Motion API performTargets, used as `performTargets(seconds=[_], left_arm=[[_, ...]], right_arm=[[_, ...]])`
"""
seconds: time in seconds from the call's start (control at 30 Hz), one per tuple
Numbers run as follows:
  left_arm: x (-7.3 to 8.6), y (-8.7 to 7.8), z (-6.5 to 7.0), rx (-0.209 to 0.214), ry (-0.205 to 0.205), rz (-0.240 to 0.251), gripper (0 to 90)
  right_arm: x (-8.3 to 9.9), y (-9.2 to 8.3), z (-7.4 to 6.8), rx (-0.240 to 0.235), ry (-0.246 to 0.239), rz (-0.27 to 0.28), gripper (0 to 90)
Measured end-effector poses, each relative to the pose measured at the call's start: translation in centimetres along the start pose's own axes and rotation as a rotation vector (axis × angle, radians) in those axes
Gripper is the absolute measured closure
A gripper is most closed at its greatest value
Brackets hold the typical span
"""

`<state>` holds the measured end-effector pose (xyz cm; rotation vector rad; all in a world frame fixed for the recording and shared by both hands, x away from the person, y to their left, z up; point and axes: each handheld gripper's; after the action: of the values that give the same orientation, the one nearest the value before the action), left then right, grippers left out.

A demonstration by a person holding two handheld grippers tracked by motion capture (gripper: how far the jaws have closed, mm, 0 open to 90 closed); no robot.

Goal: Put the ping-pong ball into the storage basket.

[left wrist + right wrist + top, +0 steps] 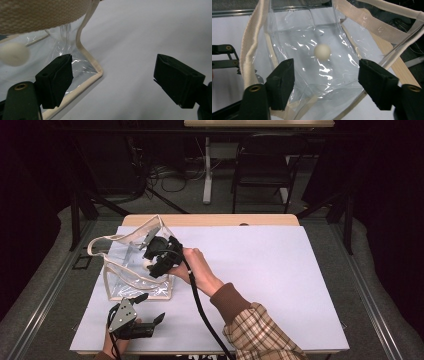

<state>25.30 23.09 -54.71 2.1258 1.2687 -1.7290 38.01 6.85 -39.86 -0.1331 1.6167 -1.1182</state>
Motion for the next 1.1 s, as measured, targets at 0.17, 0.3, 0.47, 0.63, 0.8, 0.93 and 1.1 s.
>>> performTargets(seconds=[0.17, 0.3, 0.47, 0.63, 0.8, 0.93, 1.1], left_arm=[[0.0, 0.0, 0.0, 0.002, 0.001, -0.001, 15.9], [-0.1, 0.0, 0.0, 0.001, 0.002, -0.002, 16.0], [0.0, -0.1, 0.0, -0.006, -0.005, -0.001, 15.9], [0.0, 0.1, 0.0, -0.005, -0.006, -0.006, 15.9], [0.0, 0.2, 0.0, -0.004, -0.008, -0.008, 15.9], [0.0, 0.1, 0.0, -0.003, -0.007, -0.007, 15.9], [0.0, 0.1, 0.0, -0.001, -0.002, -0.012, 15.9]], right_arm=[[0.3, -1.0, 0.7, -0.038, 0.036, 0.031, 20.2], [0.7, -1.8, 1.4, -0.047, 0.052, 0.055, 15.0], [1.3, -2.9, 2.0, -0.059, 0.062, 0.081, 11.8], [2.0, -4.1, 2.4, -0.054, 0.063, 0.099, 9.9], [2.9, -5.1, 3.2, -0.040, 0.075, 0.106, 9.0], [3.6, -5.7, 3.9, -0.030, 0.087, 0.110, 8.0], [4.6, -6.4, 4.4, -0.023, 0.090, 0.103, 6.7]])
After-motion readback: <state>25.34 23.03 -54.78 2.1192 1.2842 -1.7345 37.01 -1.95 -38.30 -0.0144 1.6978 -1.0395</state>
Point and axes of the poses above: each handheld gripper's, and its own axes: y roughly forward along the jaws, x roughly out of its underside, z roughly to its right, and after that the axes turned 15 degrees about y, right-handed
